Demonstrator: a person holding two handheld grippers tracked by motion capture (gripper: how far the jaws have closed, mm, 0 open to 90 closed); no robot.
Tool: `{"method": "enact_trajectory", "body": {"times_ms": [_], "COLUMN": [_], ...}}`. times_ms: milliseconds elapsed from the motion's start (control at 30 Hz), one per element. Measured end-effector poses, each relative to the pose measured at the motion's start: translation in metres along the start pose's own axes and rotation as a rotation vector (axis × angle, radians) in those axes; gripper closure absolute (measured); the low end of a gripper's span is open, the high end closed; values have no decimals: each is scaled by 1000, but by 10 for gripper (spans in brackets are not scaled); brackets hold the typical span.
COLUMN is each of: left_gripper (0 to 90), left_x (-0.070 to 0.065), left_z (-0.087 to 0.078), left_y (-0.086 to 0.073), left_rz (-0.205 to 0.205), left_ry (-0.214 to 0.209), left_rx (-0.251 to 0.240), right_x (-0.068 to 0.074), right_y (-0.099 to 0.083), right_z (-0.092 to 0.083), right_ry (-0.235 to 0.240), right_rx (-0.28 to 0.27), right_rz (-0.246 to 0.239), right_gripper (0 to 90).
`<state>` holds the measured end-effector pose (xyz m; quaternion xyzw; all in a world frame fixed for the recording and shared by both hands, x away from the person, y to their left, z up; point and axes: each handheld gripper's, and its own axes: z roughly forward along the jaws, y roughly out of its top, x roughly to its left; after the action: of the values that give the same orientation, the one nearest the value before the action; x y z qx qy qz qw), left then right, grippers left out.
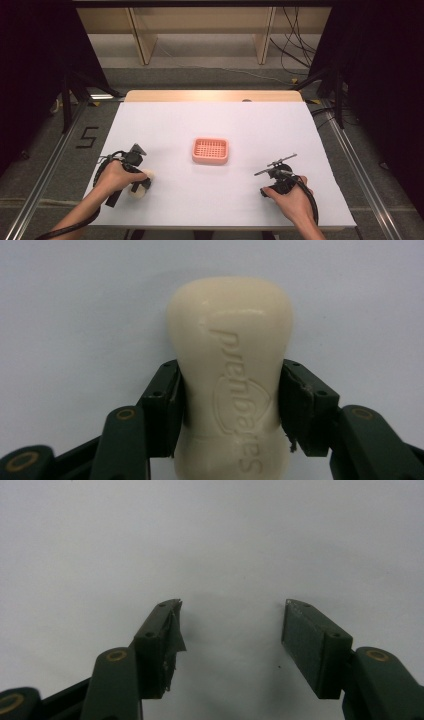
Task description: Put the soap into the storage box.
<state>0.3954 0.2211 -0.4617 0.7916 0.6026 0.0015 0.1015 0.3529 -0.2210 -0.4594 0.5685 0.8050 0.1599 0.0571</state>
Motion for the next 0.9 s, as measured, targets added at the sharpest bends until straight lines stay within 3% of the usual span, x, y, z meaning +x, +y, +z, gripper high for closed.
{"method": "enact_trajectory", "body": {"times_ms": [267,533,900], "left_gripper": [465,493,496], "left_x": [-1,-1,0], "left_z": [1,-1,-2], "left_y": [3,4,3], "left_rz": [14,109,152], "left_ry": [6,20,13], "left_rx": [15,64,59], "right_x": [0,0,0], "right_y": [0,0,0], "right_z": [0,0,0], "right_ry": [-1,1,8], "right_rx": [0,0,-7], "right_rz": [-5,-3,-10], "right_gripper": [411,409,406]}}
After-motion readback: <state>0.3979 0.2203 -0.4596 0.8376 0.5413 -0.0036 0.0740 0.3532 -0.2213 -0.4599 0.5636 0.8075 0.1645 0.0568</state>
